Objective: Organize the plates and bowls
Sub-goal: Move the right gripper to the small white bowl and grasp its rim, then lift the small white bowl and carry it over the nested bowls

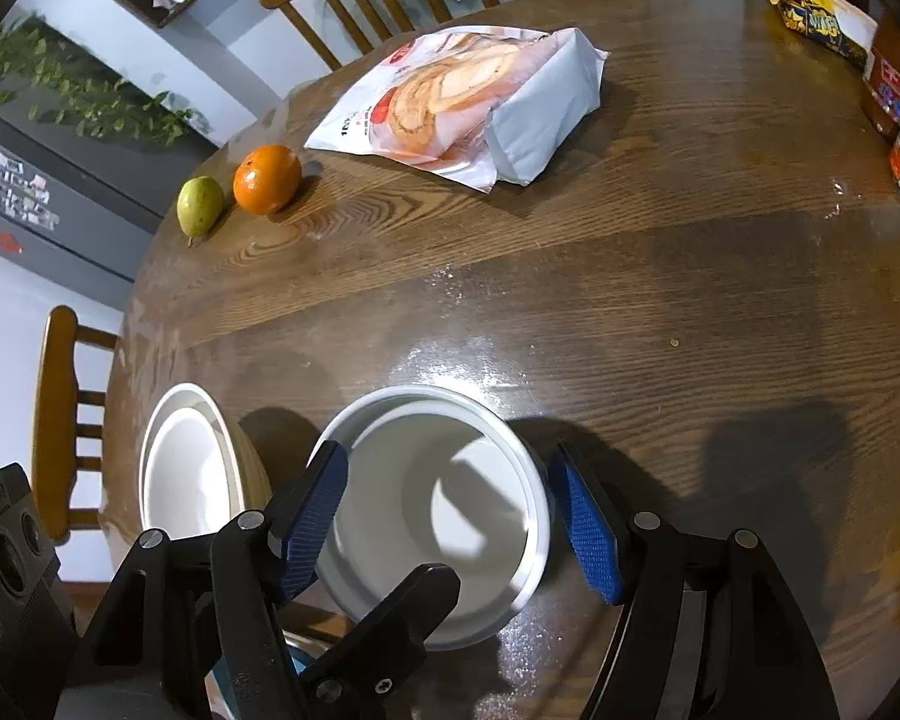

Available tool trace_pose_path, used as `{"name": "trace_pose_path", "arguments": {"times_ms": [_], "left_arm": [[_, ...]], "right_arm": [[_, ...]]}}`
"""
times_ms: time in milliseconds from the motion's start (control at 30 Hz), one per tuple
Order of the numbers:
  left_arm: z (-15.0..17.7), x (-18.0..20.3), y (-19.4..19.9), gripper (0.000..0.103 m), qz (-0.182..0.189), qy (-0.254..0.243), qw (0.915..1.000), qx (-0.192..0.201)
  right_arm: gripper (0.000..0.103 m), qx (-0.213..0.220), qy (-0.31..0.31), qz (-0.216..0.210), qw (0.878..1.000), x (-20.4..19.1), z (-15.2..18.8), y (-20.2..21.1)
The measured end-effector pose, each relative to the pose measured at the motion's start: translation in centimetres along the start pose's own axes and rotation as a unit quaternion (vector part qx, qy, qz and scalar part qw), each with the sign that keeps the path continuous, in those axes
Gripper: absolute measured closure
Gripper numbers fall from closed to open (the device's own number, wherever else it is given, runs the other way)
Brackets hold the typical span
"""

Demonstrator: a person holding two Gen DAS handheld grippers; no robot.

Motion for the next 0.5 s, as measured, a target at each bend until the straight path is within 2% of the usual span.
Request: {"name": "trace_pose_path", "arguments": {"times_ms": [300, 500], "left_arm": [[-0.1, -0.1, 0.9, 0.054, 0.001, 0.014, 0.9999, 0.002], [-0.1, 0.3, 2.2, 0.054, 0.004, 0.007, 0.9999, 0.015]], "right_arm": [[0.031, 0.007, -0.001, -0.005, 1.000, -0.5, -0.1, 0.7], [0.031, 0.025, 0.004, -0.007, 1.000, -1.0, 0.0, 2.1]]}}
Point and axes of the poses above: each gripper's, at about its wrist camera, not at the fingertips, and y roughly against the way its jaws point, x to its right, z to its underside, the point moved 7 cm from there along -y, roughly the way its jaws point, and after that the axes turned 4 degrees about -x, right-handed, at the moved point
